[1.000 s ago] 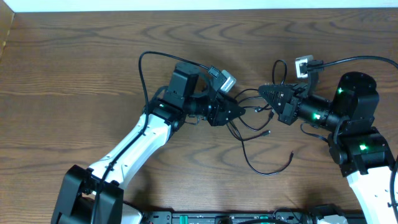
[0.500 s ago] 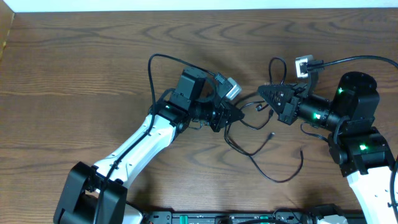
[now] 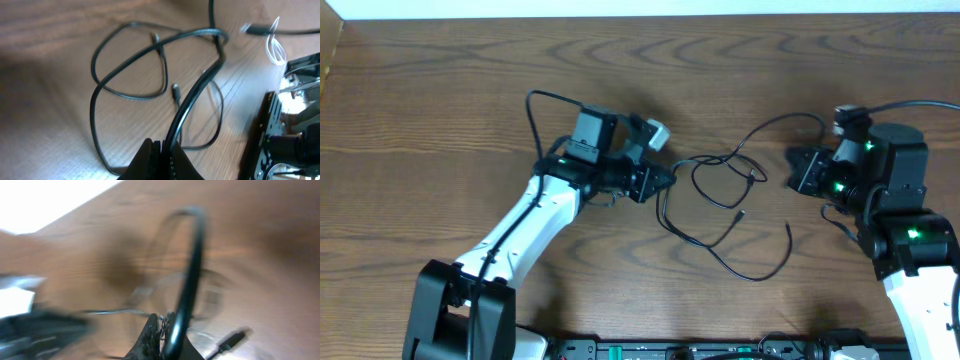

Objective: Untangle cables

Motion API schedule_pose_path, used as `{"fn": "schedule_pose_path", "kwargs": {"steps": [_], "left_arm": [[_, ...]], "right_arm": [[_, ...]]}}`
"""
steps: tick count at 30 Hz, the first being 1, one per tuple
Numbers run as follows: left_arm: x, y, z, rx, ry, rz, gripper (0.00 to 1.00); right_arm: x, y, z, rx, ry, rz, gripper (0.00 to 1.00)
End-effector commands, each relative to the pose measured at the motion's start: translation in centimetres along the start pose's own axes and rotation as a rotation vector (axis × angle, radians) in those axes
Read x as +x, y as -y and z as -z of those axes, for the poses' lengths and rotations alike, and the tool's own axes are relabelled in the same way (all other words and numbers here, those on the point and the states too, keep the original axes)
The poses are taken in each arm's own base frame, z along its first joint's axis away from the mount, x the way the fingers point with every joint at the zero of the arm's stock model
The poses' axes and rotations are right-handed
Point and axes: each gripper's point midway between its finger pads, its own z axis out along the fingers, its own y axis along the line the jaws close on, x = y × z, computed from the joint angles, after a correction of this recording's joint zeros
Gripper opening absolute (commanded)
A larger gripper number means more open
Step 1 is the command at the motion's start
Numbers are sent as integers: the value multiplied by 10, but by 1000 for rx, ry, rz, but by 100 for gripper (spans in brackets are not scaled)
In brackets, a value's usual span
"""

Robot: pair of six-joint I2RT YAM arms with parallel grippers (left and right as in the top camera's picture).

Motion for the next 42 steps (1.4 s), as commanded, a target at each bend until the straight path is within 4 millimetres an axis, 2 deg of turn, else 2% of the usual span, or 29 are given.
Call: {"fn": "schedule_pose_path", "kwargs": {"steps": [1, 3, 4, 5, 6, 7, 9, 11, 13, 17, 19, 22, 31, 37, 42], "left_arm": [[-8, 7, 7, 102, 37, -15, 8], [-15, 10, 10, 132, 63, -27, 8], [-18, 12, 10, 140, 74, -26, 8], [-20, 12, 11, 141, 81, -16, 7], [-22, 12, 11, 142, 88, -10, 8], [-25, 13, 11, 143, 94, -1, 8], [-28, 13, 11, 145, 104, 9, 8], [-30, 13, 11, 147, 113, 12, 8], [-37, 17, 13, 166, 134, 21, 7], [-63, 44, 24, 307, 211, -36, 8], [-77, 53, 30, 342, 251, -35, 8], [-90, 59, 36, 362, 293, -35, 8], [-98, 61, 40, 364, 322, -39, 8], [-105, 74, 43, 399, 346, -57, 8], [-106, 87, 39, 422, 348, -94, 8]], "right_arm": [[-11, 71, 5, 392, 79, -6, 1], [-4, 79, 0, 428, 37, -9, 6], [0, 80, -5, 428, 11, -11, 15], [3, 80, -9, 419, -8, -13, 31], [6, 79, -16, 405, -32, -16, 56], [9, 77, -22, 388, -52, -20, 75], [15, 72, -38, 340, -102, -24, 90], [23, 63, -53, 273, -161, 9, 99], [34, 53, -70, 182, -237, 67, 99], [64, 29, -95, -43, -396, 174, 99], [80, 9, -98, -210, -462, 230, 99], [88, -17, -90, -418, -479, 321, 99], [79, -50, -65, -625, -383, 488, 99], [69, -56, -68, -642, -322, 531, 99], [56, -76, -73, -682, -230, 616, 99]]}}
